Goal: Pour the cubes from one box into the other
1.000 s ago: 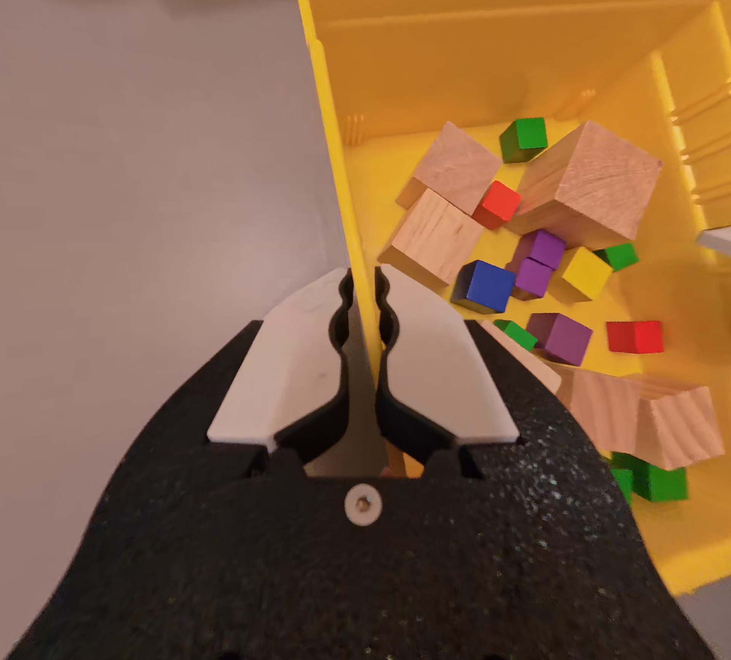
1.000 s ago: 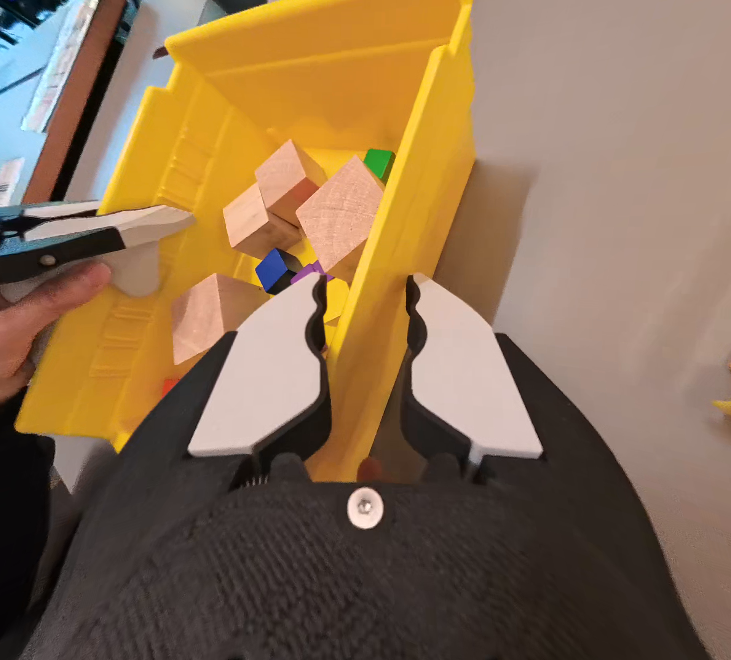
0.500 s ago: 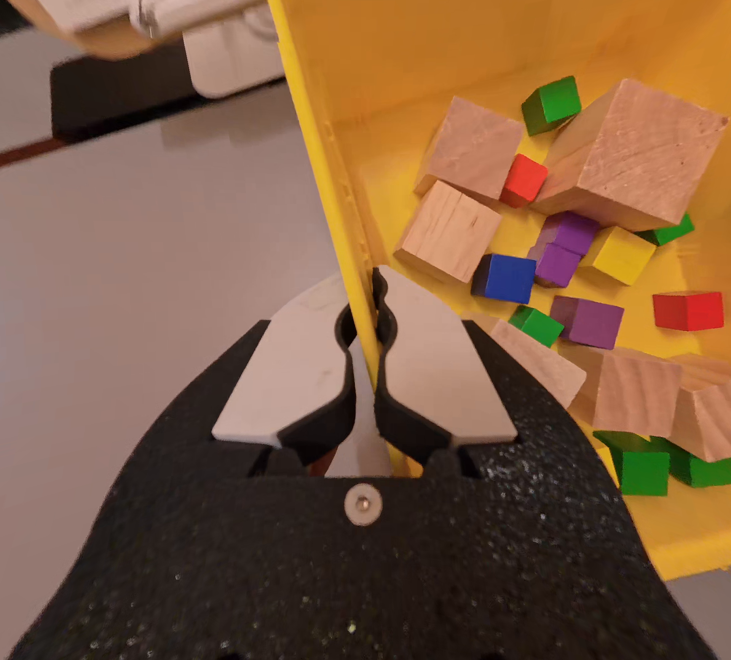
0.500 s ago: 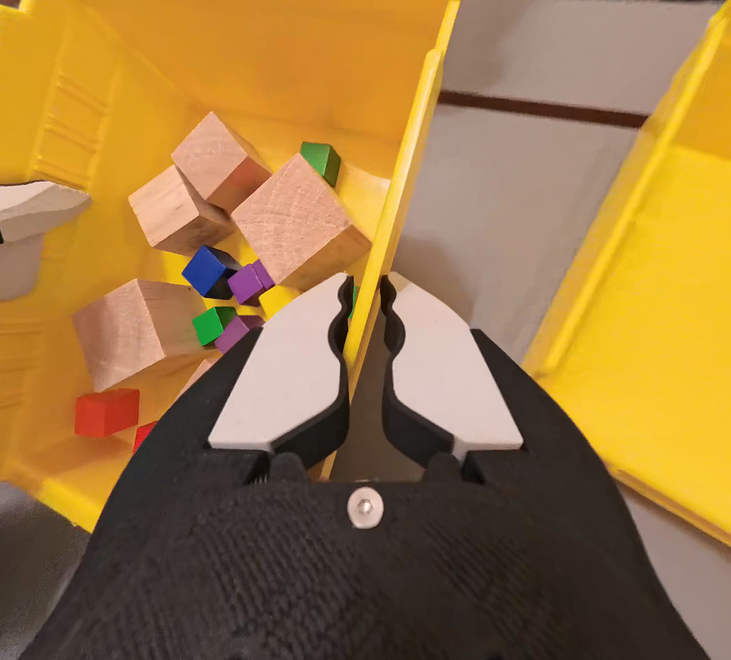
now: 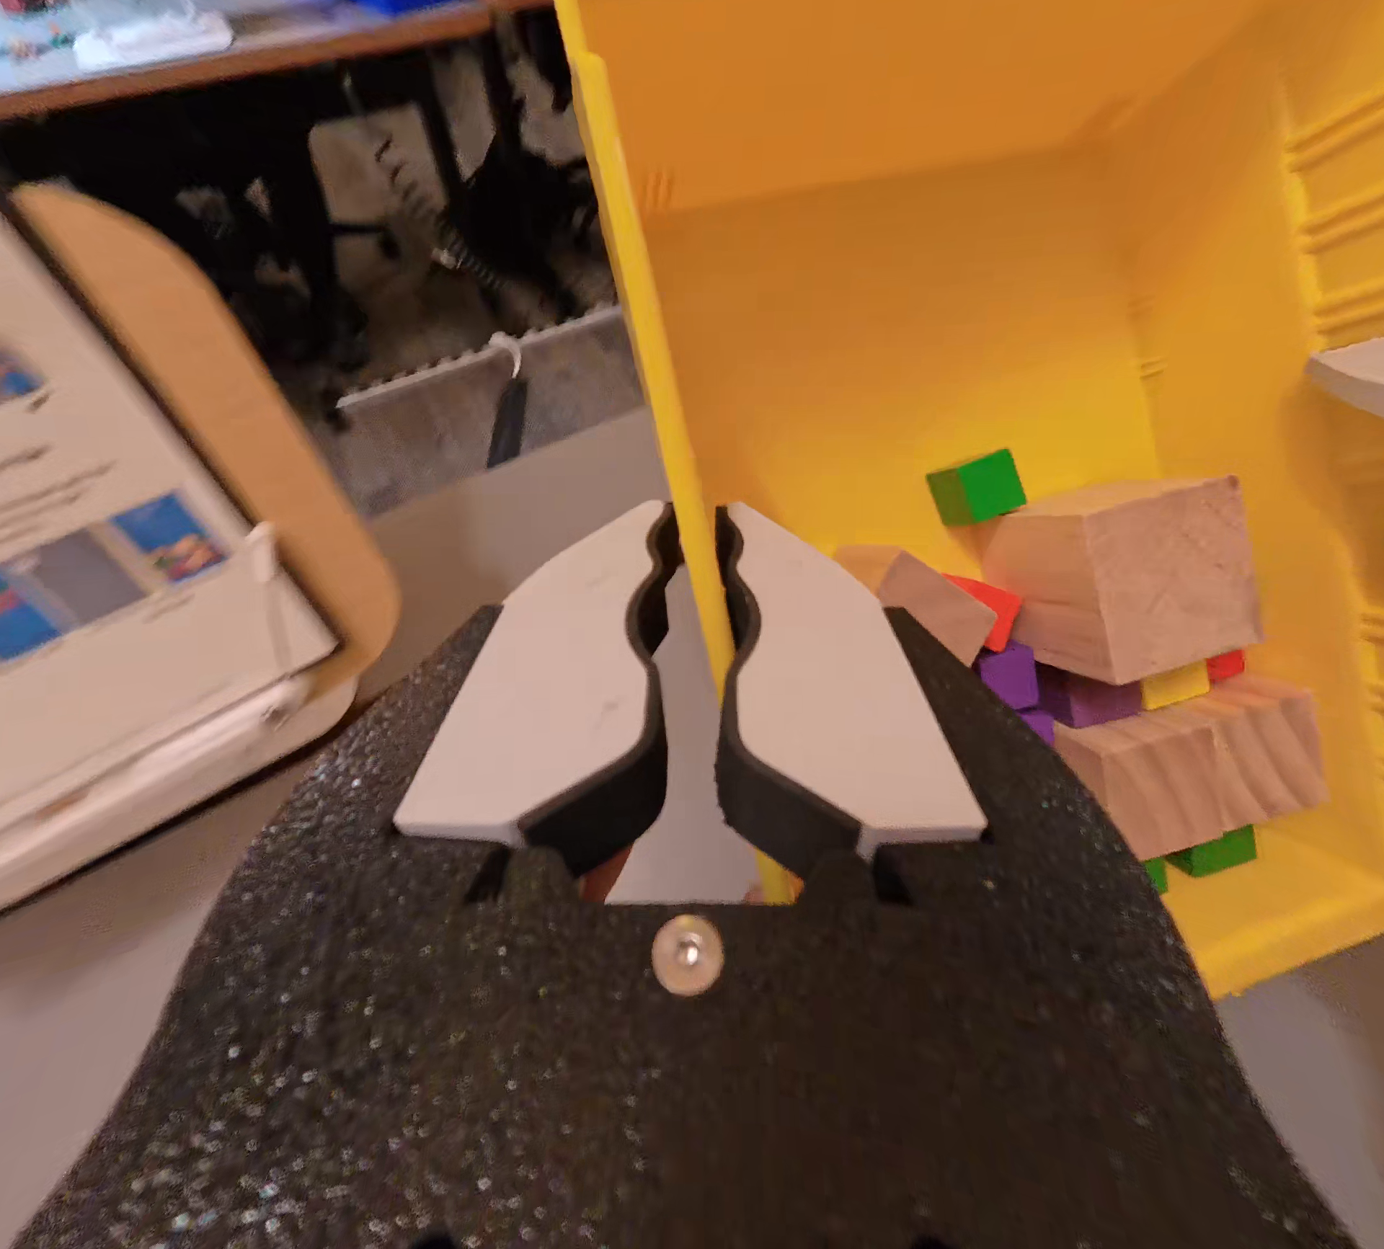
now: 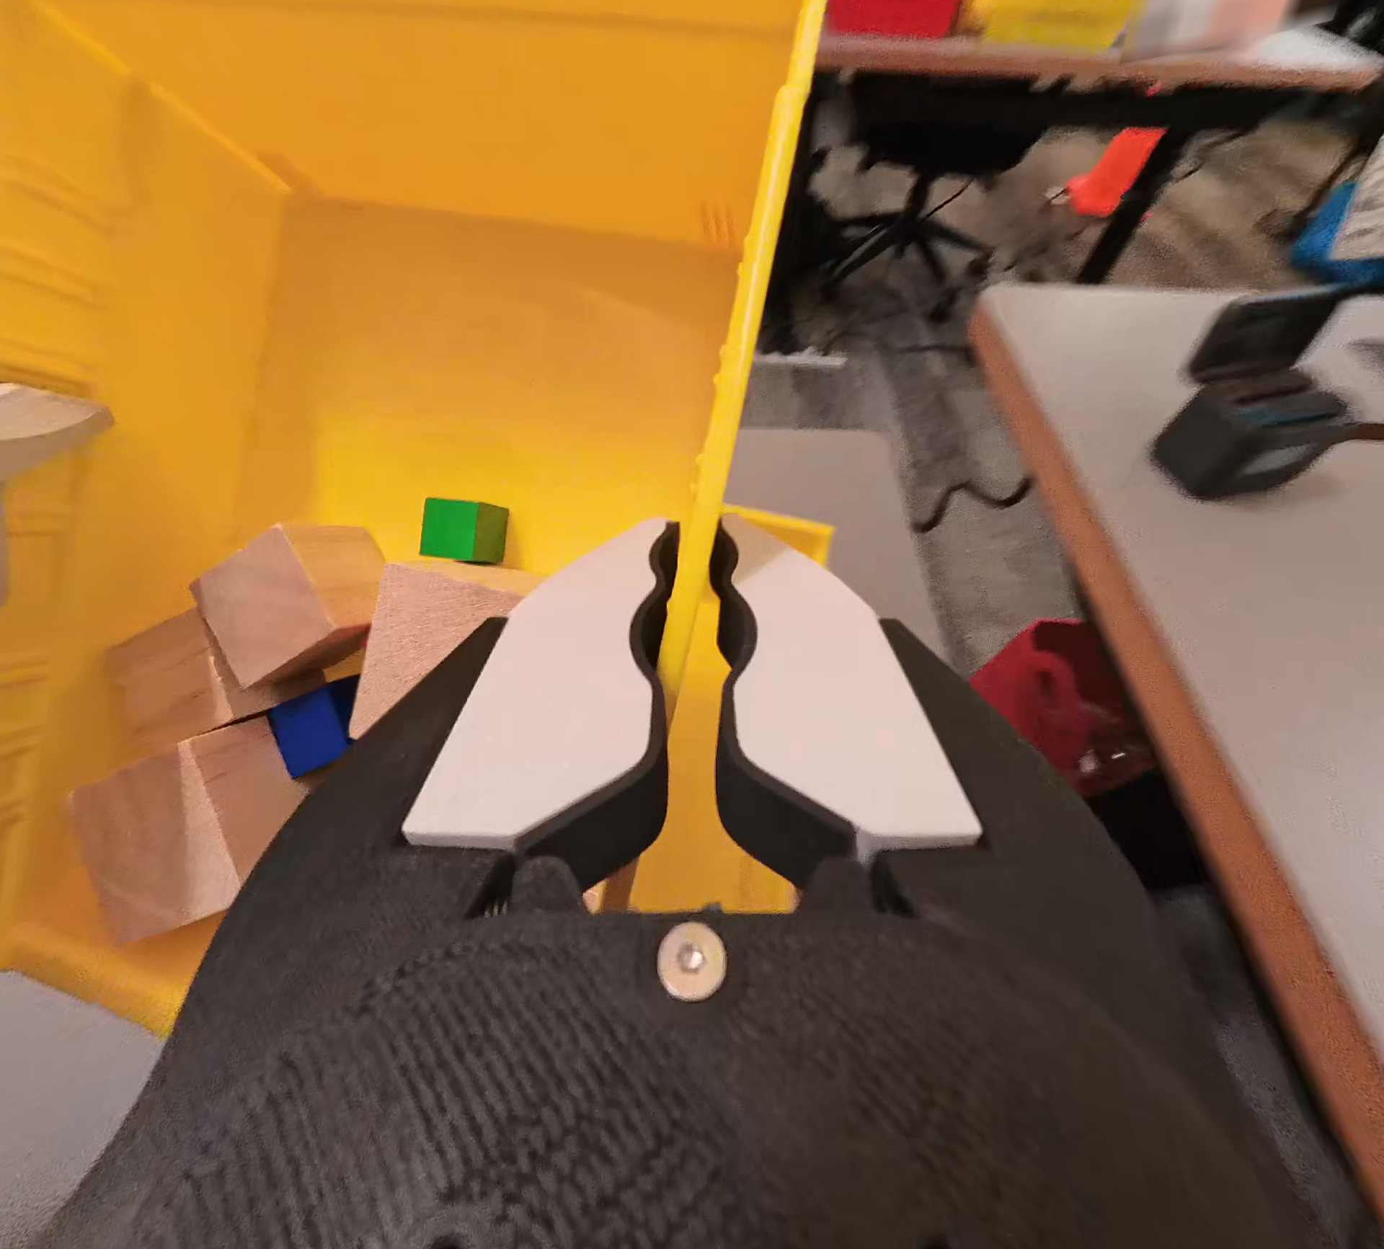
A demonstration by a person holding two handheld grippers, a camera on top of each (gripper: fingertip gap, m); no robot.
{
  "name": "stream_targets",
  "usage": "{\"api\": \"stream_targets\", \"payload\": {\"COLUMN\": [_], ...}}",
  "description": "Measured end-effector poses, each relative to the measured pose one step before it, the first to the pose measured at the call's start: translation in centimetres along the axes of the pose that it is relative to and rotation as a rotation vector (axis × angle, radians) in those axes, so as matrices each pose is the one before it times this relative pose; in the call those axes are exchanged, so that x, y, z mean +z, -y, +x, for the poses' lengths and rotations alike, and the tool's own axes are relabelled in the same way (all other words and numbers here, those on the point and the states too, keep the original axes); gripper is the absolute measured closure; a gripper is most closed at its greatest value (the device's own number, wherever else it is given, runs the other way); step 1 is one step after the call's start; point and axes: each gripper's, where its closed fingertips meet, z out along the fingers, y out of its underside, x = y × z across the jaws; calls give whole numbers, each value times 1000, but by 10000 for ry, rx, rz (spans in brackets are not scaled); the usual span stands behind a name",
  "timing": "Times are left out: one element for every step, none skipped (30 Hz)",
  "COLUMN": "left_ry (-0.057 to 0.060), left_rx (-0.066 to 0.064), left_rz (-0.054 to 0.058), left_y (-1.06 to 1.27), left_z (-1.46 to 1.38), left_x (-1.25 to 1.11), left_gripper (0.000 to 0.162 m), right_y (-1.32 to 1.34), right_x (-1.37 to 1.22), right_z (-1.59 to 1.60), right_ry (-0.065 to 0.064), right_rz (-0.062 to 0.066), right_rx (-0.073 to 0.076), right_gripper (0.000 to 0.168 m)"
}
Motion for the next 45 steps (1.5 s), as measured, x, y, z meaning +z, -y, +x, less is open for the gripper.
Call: {"api": "stream_targets", "payload": {"left_ry": [-210,-261,-280,-154,2,14,26,7,10,-18,-40,35,68,-46,-136,-124,-124,-31,21,-10,-21,12,29,4,-33,-47,-43,3,109,138,111,111,138,67,19,-7,-21,-12,10,-28,3,27,19,38,-2], "left_rx": [-46,-208,-255,-135,-48,-57,-84,-29,-22,-42,-42,-16,29,-26,-120,-96,-69,-12,-17,-35,-61,-39,-23,-89,-97,-98,-121,-62,96,81,-53,-74,-17,-24,-90,-80,-55,-62,-32,13,47,22,-31,-14,62], "left_rz": [441,479,603,576,436,390,283,132,140,234,277,305,305,307,268,218,149,51,-22,-4,26,-9,-47,0,31,-19,-74,-82,-134,-107,-48,-88,-71,-4,35,67,41,-18,-6,48,17,-1,75,122,149], "left_y": [932,809,788,505,154,1,-167,-338,-352,-250,-200,-140,-106,-61,-63,-90,-135,-207,-261,-204,-125,-85,-61,54,114,52,-21,-8,-70,-51,-20,-53,-48,2,23,19,-50,-103,-58,22,-21,10,175,245,256], "left_z": [1075,982,885,634,307,213,190,182,116,70,7,-148,-225,-77,74,71,73,-27,-92,-35,-9,-44,-11,44,19,-29,-59,-86,-181,-224,-229,-230,-262,-217,-197,-184,-177,-156,-132,-47,-35,-15,36,44,99], "left_x": [1122,1041,956,986,963,837,686,613,547,431,333,199,114,47,41,88,127,142,147,146,124,114,129,122,119,146,115,81,60,15,-5,-59,-71,-53,-20,-13,14,-8,-51,-77,-65,-83,-152,-192,-150], "left_gripper": [153,152,151,151,151,152,152,152,152,152,152,152,152,152,151,151,150,150,150,150,150,150,150,150,149,149,149,149,149,150,151,151,152,152,152,152,153,153,153,153,153,153,154,154,154], "right_y": [685,421,326,378,380,199,-132,-339,-375,-323,-256,-131,-22,-10,3,12,39,44,6,-49,-20,44,21,53,101,131,99,62,15,-25,-33,-26,-23,30,46,12,-63,-66,-33,-37,0,39,131,250,258], "right_x": [213,312,373,389,404,445,513,492,471,404,303,214,135,81,49,6,-18,15,57,88,110,126,179,203,219,247,219,215,193,175,134,107,88,42,29,35,48,38,24,-8,-27,-72,-95,-129,-106], "right_z": [1573,1467,1279,959,717,572,487,432,348,236,74,-120,-134,-10,69,90,80,5,11,45,41,39,49,80,73,16,7,-34,-122,-135,-149,-202,-218,-182,-179,-149,-122,-131,-95,-28,-53,-38,-43,-34,42], "right_ry": [-370,-380,-318,-133,-21,-38,-105,-140,-133,-71,38,177,189,62,-9,-27,-32,2,-12,-43,-3,39,5,-7,35,87,52,21,36,23,20,18,19,0,14,0,-7,18,19,-7,1,-50,-46,-9,-37], "right_rz": [326,235,242,357,442,362,184,84,125,233,295,318,345,317,265,224,204,165,112,67,67,83,64,86,117,128,103,54,28,39,68,72,73,93,128,143,90,30,27,39,56,36,60,126,158], "right_rx": [-216,-190,-43,217,249,7,-186,-194,-154,-49,61,120,122,-30,-109,-76,-56,-102,-93,-91,-89,-19,-8,-73,-44,16,-69,-127,-86,-57,-46,-67,-84,-38,-20,-28,-34,-63,-57,8,-1,-94,-111,8,20], "right_gripper": [161,162,163,163,163,163,163,163,164,164,164,164,163,163,163,163,163,163,163,163,163,163,163,163,163,163,163,163,163,163,163,163,163,163,163,163,163,163,163,163,163,163,163,163,163]}}
